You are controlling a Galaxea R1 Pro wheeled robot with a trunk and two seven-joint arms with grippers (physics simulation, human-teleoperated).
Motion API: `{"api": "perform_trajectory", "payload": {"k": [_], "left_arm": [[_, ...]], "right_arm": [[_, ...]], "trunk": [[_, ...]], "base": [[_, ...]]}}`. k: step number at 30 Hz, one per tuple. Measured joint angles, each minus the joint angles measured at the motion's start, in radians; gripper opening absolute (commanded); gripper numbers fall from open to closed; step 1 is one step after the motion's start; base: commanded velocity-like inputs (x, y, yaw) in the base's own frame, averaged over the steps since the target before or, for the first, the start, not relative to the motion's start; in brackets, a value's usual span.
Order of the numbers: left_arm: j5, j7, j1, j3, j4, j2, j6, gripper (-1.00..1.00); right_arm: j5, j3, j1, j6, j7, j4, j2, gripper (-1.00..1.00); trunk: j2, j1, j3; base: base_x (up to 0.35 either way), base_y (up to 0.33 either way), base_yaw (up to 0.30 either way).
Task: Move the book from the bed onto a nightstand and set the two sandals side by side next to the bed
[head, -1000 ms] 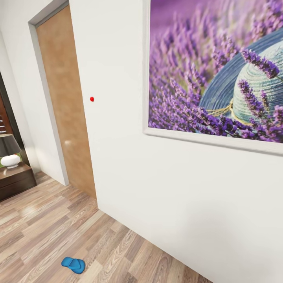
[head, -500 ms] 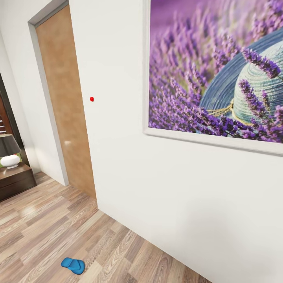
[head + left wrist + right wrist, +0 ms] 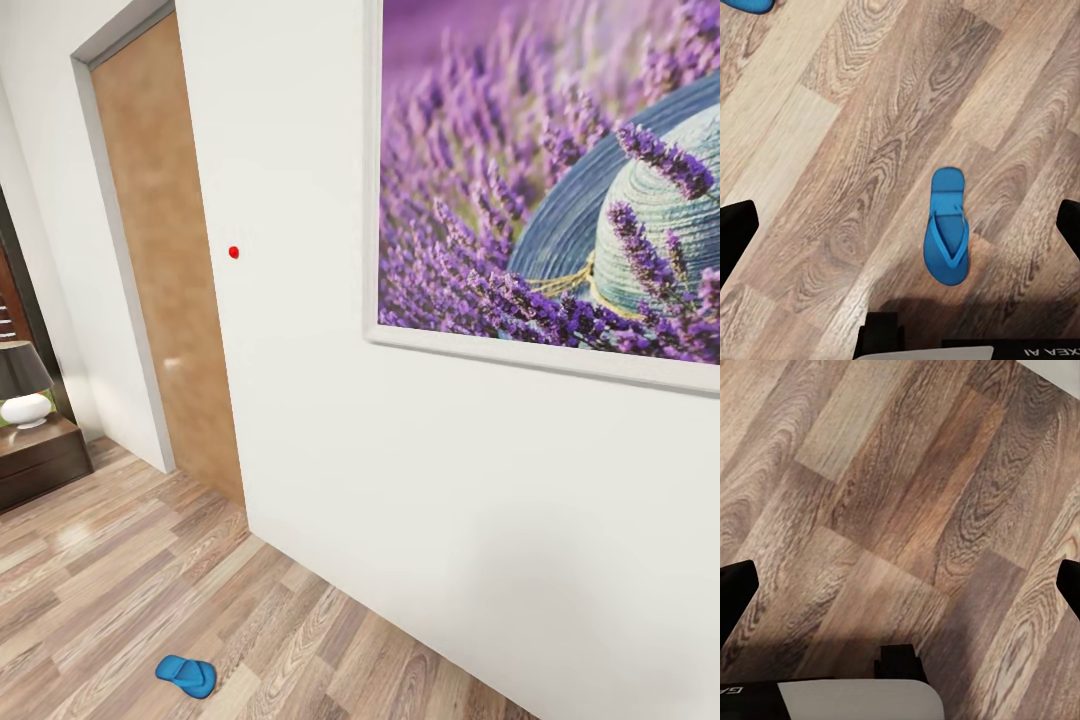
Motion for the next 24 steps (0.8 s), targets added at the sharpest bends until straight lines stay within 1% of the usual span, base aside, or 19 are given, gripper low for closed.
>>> {"api": "perform_trajectory", "payload": {"k": [24], "left_arm": [[0.001, 0.000, 0.000, 0.004, 0.000, -0.001, -0.002, 1.00]], "right_arm": [[0.000, -0.001, 0.000, 0.000, 0.002, 0.001, -0.001, 1.00]], "trunk": [[0.000, 0.000, 0.000]], "base": [[0.000, 0.000, 0.000]]}}
